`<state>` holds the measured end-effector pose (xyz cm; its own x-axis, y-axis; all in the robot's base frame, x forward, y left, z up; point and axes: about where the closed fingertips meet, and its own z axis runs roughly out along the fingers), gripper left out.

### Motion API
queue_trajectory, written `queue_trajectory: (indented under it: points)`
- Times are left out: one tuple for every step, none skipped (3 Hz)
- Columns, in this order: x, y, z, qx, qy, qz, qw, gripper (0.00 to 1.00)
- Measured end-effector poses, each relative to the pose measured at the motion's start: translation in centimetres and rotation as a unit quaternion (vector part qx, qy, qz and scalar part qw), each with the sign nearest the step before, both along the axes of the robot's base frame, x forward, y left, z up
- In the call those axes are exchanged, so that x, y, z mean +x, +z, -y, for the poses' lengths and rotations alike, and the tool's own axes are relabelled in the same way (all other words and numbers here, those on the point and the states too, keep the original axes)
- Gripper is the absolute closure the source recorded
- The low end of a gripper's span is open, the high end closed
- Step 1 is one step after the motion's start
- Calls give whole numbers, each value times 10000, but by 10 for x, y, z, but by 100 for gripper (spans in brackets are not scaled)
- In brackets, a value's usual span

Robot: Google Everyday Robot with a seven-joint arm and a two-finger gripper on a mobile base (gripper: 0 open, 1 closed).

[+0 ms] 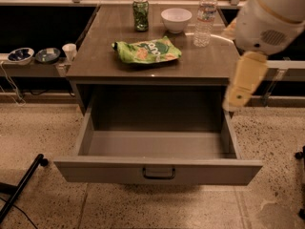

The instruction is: Place green rice chip bag into top drawer

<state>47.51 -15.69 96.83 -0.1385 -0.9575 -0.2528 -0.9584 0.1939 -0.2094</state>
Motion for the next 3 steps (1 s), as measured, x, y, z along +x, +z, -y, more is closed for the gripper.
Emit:
queue_trajectory:
  points:
    - [42, -3, -63, 376, 332, 294, 9983, 0]
    - [70, 2, -105, 1007, 782, 729, 9892, 0]
    - [71, 5, -113, 1018, 1190, 920, 9834, 0]
